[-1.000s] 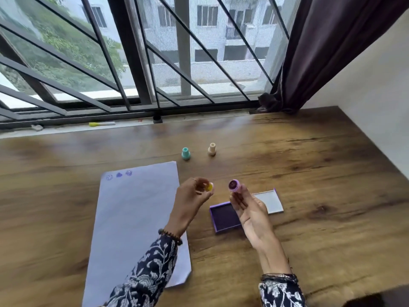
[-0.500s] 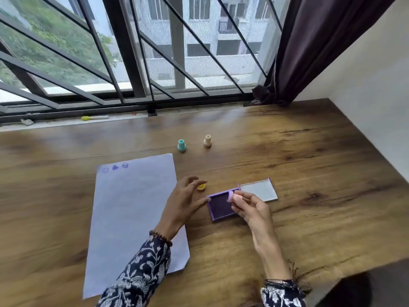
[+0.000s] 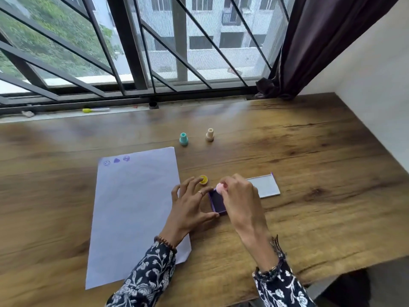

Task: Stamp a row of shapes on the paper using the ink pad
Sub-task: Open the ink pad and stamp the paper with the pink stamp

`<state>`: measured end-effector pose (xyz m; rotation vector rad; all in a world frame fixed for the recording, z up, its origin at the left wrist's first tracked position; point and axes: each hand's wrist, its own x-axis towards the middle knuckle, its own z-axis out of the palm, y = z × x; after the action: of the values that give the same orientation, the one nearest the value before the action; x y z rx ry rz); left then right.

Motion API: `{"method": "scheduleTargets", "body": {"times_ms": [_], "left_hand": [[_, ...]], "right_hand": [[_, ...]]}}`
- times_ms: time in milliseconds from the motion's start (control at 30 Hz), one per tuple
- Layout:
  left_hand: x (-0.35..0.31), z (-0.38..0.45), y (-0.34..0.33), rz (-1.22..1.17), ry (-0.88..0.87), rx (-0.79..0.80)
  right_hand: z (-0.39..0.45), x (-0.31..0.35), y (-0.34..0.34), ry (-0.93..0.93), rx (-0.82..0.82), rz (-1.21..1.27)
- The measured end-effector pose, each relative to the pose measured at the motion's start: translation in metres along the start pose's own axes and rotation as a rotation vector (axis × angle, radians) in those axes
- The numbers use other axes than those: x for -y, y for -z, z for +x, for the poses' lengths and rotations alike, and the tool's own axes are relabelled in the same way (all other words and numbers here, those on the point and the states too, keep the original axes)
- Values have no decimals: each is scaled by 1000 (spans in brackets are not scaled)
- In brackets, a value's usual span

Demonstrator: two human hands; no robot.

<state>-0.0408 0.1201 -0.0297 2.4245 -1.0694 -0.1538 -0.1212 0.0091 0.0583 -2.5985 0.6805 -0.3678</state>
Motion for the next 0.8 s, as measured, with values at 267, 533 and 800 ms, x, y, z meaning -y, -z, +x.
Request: {"method": "scheduleTargets", "body": {"times_ms": [267, 533, 800], "left_hand": [[-2, -1, 0, -3, 3, 42], [4, -13, 16, -91, 36, 27], [126, -51, 105, 26, 196, -305]], "right_hand": [[-3, -18, -28, -131, 177, 20], [0, -15, -34, -243, 123, 73], [22, 91, -82, -378, -38, 560]]}}
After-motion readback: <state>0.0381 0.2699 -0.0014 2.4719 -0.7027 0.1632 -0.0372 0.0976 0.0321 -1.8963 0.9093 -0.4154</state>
